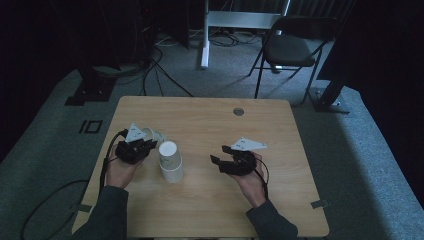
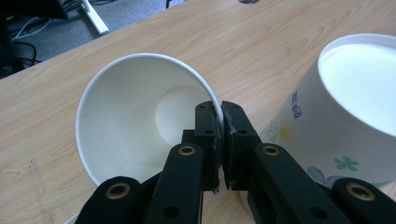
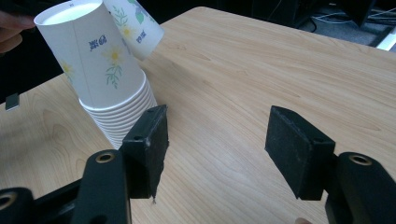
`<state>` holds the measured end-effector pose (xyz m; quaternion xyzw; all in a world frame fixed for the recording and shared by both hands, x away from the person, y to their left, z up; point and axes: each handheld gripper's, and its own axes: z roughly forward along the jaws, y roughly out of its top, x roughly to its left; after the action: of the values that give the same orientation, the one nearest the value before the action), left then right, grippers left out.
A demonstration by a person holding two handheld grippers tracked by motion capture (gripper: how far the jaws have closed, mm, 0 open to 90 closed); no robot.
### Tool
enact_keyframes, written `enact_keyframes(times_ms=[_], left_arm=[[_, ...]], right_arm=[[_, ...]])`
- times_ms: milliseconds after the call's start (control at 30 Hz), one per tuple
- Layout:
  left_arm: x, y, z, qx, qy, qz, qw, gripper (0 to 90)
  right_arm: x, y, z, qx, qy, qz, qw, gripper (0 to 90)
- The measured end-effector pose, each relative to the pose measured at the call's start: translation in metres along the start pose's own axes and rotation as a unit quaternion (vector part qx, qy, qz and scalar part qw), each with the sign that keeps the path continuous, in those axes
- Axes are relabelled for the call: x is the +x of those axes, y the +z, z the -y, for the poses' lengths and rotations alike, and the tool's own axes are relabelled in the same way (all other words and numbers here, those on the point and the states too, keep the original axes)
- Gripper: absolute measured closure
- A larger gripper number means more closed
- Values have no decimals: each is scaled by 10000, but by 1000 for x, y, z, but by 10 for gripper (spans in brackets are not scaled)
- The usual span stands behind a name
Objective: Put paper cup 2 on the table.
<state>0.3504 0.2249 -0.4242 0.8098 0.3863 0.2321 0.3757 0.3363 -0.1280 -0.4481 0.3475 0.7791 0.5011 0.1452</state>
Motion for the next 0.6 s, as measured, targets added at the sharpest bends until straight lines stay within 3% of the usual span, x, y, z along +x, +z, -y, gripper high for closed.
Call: enact_keyframes(times_ms=[600], left_arm=[[0, 7, 0, 305, 80, 18, 9995, 864]], right_arm=[[0, 0, 1, 7, -14, -5, 10000, 388]])
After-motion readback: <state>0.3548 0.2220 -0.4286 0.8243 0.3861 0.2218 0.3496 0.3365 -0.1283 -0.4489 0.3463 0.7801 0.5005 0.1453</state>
